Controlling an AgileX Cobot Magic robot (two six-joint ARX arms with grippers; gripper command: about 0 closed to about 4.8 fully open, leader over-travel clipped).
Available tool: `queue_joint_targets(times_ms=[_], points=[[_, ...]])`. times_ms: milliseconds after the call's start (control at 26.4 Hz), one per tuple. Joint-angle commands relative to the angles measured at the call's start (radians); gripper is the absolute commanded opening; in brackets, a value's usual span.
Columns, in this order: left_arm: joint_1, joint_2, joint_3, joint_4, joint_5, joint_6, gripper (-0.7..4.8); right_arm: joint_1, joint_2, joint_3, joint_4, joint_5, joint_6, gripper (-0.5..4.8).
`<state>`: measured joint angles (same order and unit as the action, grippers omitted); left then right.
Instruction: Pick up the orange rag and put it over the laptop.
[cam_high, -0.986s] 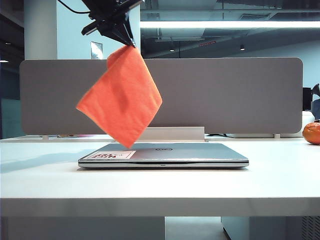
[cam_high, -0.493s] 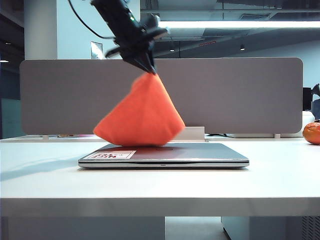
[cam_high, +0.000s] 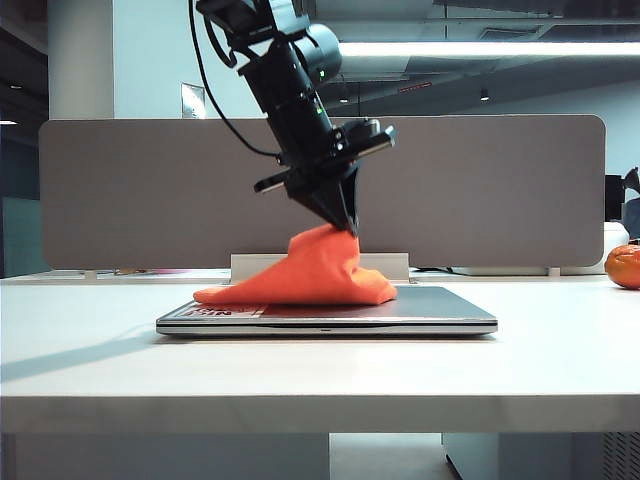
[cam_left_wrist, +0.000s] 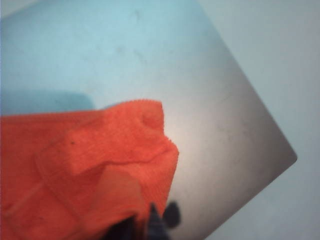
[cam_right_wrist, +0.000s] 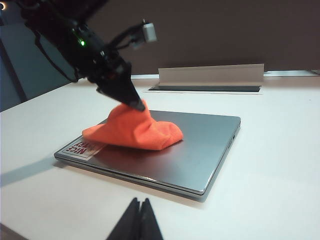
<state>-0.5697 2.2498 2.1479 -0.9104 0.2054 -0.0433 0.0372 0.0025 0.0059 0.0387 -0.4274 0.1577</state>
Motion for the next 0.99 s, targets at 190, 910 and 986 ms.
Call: queue_joint_targets(times_ms=[190,910,986], points=[[-0.003,0.000,0.002,-0.033,-0.003,-0.001,2.42,0.000,-0.002,-0.003,0.014,-0.002,0.003,-0.05],[-0.001,-0.143,0.021,-0.255,-0.186,0.019,2.42,0.000,-0.002,-0.003,0.014,-0.002,0.003,-0.05],[-0.001,-0.149,0.021,-0.252,-0.187,0.036,2.42,0.000,-0.002,-0.003,0.014,-0.001,0.003,-0.05]])
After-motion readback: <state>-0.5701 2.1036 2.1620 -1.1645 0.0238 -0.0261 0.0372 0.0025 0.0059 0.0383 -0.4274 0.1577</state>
